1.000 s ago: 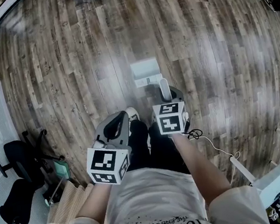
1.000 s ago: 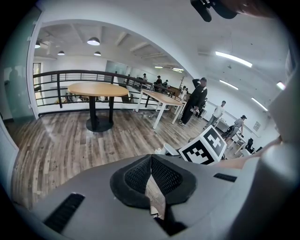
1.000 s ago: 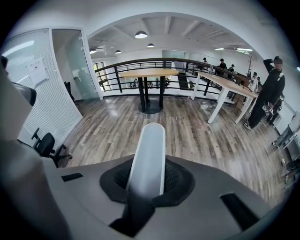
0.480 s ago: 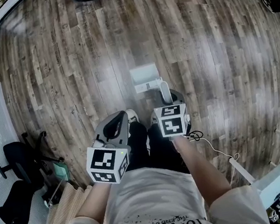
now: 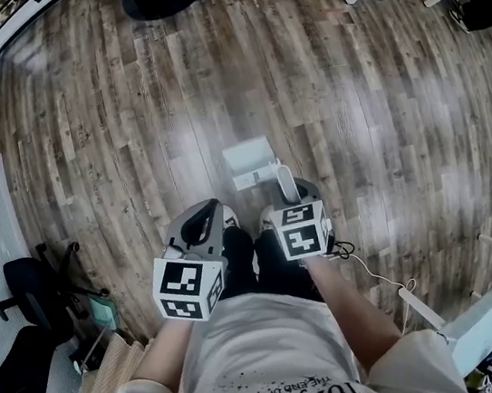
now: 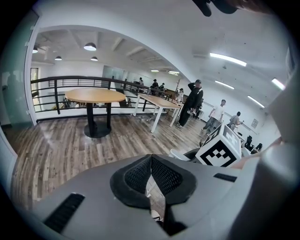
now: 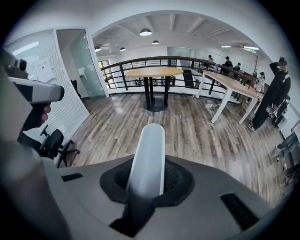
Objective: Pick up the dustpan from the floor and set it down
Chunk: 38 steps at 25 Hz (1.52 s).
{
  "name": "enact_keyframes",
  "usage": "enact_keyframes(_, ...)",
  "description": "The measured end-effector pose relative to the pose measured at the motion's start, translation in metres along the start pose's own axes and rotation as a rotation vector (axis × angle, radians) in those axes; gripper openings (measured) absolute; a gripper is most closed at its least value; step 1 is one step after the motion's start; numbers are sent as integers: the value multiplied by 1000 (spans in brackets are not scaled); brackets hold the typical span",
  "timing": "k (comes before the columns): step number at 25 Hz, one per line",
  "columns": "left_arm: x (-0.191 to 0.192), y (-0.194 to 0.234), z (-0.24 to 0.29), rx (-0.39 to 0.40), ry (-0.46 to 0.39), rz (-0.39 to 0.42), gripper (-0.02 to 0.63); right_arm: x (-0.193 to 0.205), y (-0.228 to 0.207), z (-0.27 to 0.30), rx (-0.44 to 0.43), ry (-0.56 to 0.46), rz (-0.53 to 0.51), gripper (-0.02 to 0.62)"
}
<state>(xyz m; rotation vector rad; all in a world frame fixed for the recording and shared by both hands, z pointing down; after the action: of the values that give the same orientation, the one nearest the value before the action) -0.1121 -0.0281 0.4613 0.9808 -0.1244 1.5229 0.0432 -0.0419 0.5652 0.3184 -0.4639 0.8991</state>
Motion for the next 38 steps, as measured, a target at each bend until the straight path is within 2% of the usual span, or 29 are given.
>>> enact_keyframes(20, -7, -32, -27, 47, -38, 74, 23, -19, -1, -86, 27, -70, -53, 78)
enact_keyframes(27, -21, -41, -25, 52, -60, 111, 23, -21, -10, -101, 36, -90, -65, 78)
enact_keyframes(38, -28, -42, -26, 44, -74, 109, 23, -26, -15, -105, 39, -91, -66, 78)
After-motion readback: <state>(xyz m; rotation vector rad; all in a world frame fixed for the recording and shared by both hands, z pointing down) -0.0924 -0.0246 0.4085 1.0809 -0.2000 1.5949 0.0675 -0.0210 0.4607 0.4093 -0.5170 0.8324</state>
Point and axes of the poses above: the fingertips, and each gripper's own axes: z forward along the fingers, y to its left, x out of its underside, the point moved 4 cm from there along -z, backward along the fingers, and after that the axes turned 15 degrees about -z, right-handed, at the moved point
